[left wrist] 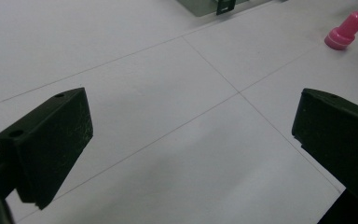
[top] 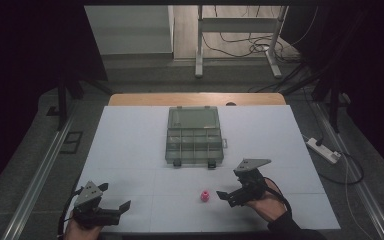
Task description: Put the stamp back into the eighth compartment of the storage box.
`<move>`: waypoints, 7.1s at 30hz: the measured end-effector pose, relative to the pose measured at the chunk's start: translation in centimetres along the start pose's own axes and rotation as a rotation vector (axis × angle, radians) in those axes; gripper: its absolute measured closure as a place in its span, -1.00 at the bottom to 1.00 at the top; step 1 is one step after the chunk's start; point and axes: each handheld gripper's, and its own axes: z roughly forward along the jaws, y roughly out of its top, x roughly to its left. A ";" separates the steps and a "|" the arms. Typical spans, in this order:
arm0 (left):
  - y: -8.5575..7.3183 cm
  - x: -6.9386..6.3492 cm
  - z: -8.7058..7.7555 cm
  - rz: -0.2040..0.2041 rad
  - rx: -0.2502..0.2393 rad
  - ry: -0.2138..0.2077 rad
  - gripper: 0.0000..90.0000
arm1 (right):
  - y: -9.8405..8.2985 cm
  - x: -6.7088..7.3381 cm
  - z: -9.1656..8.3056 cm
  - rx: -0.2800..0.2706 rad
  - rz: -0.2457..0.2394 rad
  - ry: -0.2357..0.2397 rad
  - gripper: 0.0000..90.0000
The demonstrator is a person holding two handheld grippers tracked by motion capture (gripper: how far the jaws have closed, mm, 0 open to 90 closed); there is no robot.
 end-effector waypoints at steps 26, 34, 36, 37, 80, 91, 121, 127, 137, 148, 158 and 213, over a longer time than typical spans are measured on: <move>-0.1 0.0 -0.1 0.010 0.002 -0.004 -1.00 | 1.7 2.9 3.8 0.131 -0.093 0.042 -0.47; 0.0 -0.1 0.0 0.014 0.005 -0.007 -1.00 | 1.8 3.7 4.7 0.168 -0.154 0.081 0.19; 0.0 -0.1 0.0 0.018 0.007 -0.006 -1.00 | 1.8 4.0 5.0 0.183 -0.172 0.086 0.36; 0.0 -0.1 0.0 0.020 0.009 -0.005 -1.00 | 1.7 4.2 5.1 0.190 -0.196 0.072 0.58; 0.0 -0.1 0.0 0.018 0.010 -0.007 -1.00 | 4.0 1.6 2.5 0.080 -0.125 0.046 0.60; 0.0 -0.1 0.1 0.018 0.010 -0.007 -1.00 | 4.5 0.5 2.3 0.067 -0.118 0.039 0.60; 0.0 0.0 0.1 0.009 0.009 -0.007 -1.00 | 6.5 -2.8 1.9 0.022 -0.068 -0.033 0.60; 0.0 0.0 0.1 0.010 0.009 -0.007 -1.00 | 7.2 -3.3 2.2 0.017 -0.066 -0.055 0.60; 0.0 0.0 0.1 0.013 0.012 -0.007 -1.00 | 8.0 -4.1 2.5 0.005 -0.055 -0.072 0.60; 0.0 -0.1 0.1 0.017 0.014 -0.005 -1.00 | 8.8 -5.0 3.1 -0.003 -0.044 -0.093 0.60; 0.0 0.0 0.1 0.015 0.013 -0.006 -1.00 | 8.8 -5.8 4.2 0.017 -0.030 -0.114 0.60; 0.1 -0.1 0.1 0.022 0.012 -0.013 -1.00 | 8.5 -6.5 6.3 0.062 -0.042 -0.161 0.30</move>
